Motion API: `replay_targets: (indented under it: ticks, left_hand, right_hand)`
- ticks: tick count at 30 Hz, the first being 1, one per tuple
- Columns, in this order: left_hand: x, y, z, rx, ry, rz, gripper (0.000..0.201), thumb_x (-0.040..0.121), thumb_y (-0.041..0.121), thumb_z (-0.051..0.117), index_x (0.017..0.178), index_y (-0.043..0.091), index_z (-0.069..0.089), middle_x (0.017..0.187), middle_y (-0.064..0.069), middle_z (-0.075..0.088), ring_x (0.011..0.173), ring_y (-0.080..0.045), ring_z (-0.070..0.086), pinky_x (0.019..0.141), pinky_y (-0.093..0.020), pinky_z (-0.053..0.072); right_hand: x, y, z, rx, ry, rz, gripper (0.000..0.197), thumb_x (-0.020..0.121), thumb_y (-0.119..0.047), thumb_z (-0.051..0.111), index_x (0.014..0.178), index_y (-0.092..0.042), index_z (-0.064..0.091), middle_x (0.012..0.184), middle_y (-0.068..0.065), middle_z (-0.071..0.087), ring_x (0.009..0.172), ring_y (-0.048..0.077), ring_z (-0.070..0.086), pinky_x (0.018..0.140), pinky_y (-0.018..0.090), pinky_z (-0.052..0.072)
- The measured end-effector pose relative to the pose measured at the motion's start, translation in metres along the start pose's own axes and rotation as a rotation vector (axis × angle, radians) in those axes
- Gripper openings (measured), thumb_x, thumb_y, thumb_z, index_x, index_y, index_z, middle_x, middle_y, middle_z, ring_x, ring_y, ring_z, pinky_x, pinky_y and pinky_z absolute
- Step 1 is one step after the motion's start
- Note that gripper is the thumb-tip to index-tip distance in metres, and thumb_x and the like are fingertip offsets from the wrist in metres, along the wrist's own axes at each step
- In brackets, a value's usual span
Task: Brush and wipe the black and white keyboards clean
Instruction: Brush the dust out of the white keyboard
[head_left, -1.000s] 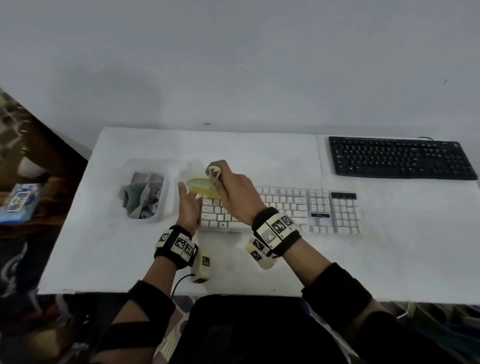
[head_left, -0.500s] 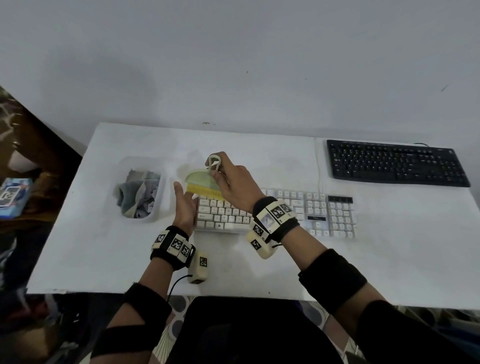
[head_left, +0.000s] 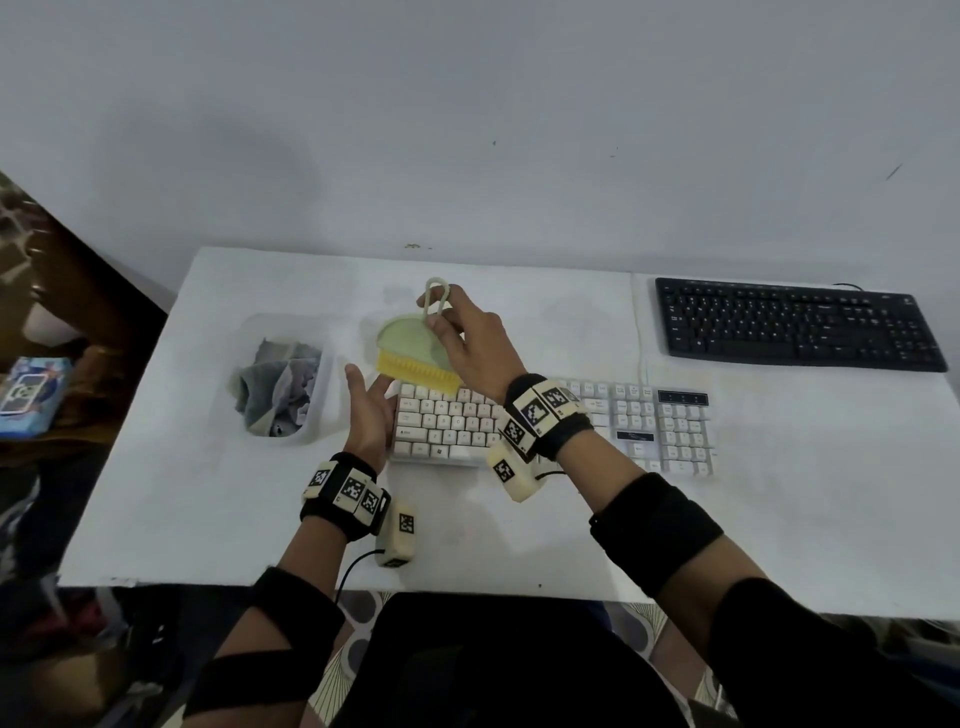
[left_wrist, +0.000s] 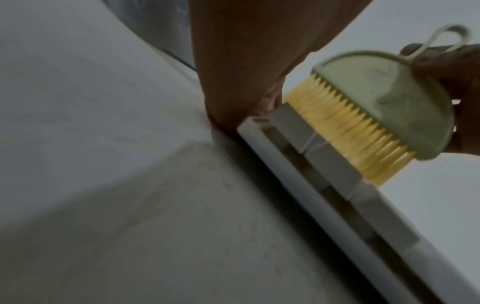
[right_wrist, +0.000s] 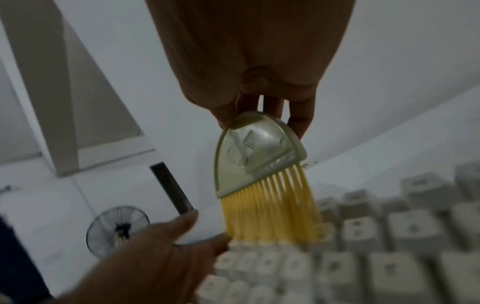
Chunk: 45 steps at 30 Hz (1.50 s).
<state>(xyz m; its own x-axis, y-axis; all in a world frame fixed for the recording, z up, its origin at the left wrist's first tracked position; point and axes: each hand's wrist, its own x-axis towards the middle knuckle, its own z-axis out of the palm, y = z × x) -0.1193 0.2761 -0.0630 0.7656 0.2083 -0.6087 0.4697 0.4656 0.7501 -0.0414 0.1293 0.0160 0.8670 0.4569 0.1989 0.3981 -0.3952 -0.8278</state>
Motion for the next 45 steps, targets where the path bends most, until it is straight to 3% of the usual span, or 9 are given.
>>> replay_targets:
  ticks: [7, 12, 17, 21, 25, 31, 34, 38, 45]
  left_hand:
    - [-0.003, 0.001, 0.002, 0.028, 0.029, 0.011, 0.079, 0.1, 0.073, 0.003, 0.124, 0.029, 0.063, 0.105, -0.013, 0.077, 0.106, -0.034, 0.072, 0.082, -0.042, 0.055]
    - [-0.002, 0.0, 0.004, 0.02, 0.026, 0.033, 0.078, 0.102, 0.071, 0.003, 0.135, 0.026, 0.058, 0.11, -0.009, 0.076, 0.11, -0.03, 0.07, 0.089, -0.044, 0.055]
    - [0.002, -0.002, 0.002, 0.03, 0.003, 0.036, 0.083, 0.101, 0.072, 0.003, 0.133, 0.023, 0.062, 0.113, -0.018, 0.075, 0.101, -0.033, 0.073, 0.08, -0.041, 0.056]
    - [0.005, -0.003, 0.0, 0.023, 0.0, 0.029, 0.084, 0.101, 0.072, 0.003, 0.141, 0.022, 0.057, 0.119, -0.021, 0.073, 0.106, -0.035, 0.072, 0.082, -0.041, 0.056]
    - [0.007, -0.004, 0.0, 0.018, 0.023, 0.009, 0.082, 0.101, 0.072, 0.004, 0.143, 0.021, 0.052, 0.117, -0.014, 0.073, 0.111, -0.033, 0.069, 0.085, -0.04, 0.054]
    - [0.009, -0.005, -0.002, 0.026, 0.013, 0.021, 0.082, 0.101, 0.072, 0.003, 0.138, 0.024, 0.058, 0.115, -0.023, 0.074, 0.105, -0.038, 0.072, 0.08, -0.041, 0.057]
    - [0.012, -0.006, -0.002, 0.013, 0.023, 0.018, 0.084, 0.101, 0.072, 0.005, 0.139, 0.022, 0.06, 0.115, -0.025, 0.073, 0.108, -0.042, 0.07, 0.09, -0.05, 0.057]
    - [0.014, -0.009, 0.0, 0.028, 0.032, 0.021, 0.076, 0.104, 0.068, 0.008, 0.136, 0.023, 0.061, 0.116, -0.024, 0.073, 0.105, -0.039, 0.072, 0.094, -0.053, 0.056]
    - [0.018, -0.013, -0.003, 0.087, 0.057, 0.018, 0.054, 0.107, 0.06, 0.025, 0.115, 0.035, 0.072, 0.113, -0.013, 0.077, 0.112, -0.034, 0.071, 0.105, -0.059, 0.05]
  right_hand:
    - [0.011, 0.021, -0.021, -0.173, -0.106, -0.015, 0.018, 0.103, -0.014, 0.046, 0.118, -0.015, 0.055, 0.068, -0.011, 0.062, 0.055, 0.012, 0.054, 0.059, 0.029, 0.038]
    - [0.009, 0.02, -0.019, -0.003, -0.063, 0.065, 0.017, 0.105, -0.019, 0.048, 0.119, -0.016, 0.056, 0.074, -0.015, 0.061, 0.058, 0.0, 0.051, 0.06, 0.015, 0.039]
    - [0.011, 0.029, -0.038, -0.097, -0.143, 0.103, 0.018, 0.104, -0.015, 0.047, 0.118, -0.013, 0.058, 0.065, -0.016, 0.057, 0.056, -0.006, 0.053, 0.058, 0.009, 0.037]
    - [0.017, 0.026, -0.044, -0.043, -0.125, 0.118, 0.015, 0.103, -0.016, 0.048, 0.114, -0.02, 0.058, 0.066, -0.01, 0.061, 0.054, 0.005, 0.048, 0.057, 0.014, 0.038]
    - [0.02, 0.017, -0.028, 0.049, -0.139, 0.096, 0.012, 0.104, -0.024, 0.048, 0.112, -0.031, 0.054, 0.097, 0.018, 0.07, 0.08, 0.033, 0.063, 0.07, 0.03, 0.048]
    - [0.017, 0.025, -0.043, -0.066, -0.234, 0.098, 0.014, 0.105, -0.017, 0.046, 0.115, -0.017, 0.055, 0.065, 0.001, 0.057, 0.052, 0.003, 0.043, 0.055, 0.013, 0.035]
    - [0.018, 0.026, -0.052, -0.044, -0.222, 0.129, 0.014, 0.105, -0.019, 0.046, 0.114, -0.021, 0.056, 0.075, 0.002, 0.064, 0.059, 0.008, 0.051, 0.059, 0.016, 0.041]
    - [0.012, 0.031, -0.053, -0.02, -0.197, 0.14, 0.013, 0.106, -0.028, 0.044, 0.114, -0.033, 0.052, 0.105, 0.014, 0.07, 0.088, 0.033, 0.063, 0.081, 0.039, 0.051]
    - [-0.005, 0.054, -0.081, -0.081, -0.22, 0.19, 0.012, 0.106, -0.024, 0.043, 0.111, -0.03, 0.052, 0.089, 0.021, 0.066, 0.067, 0.024, 0.051, 0.065, 0.027, 0.041]
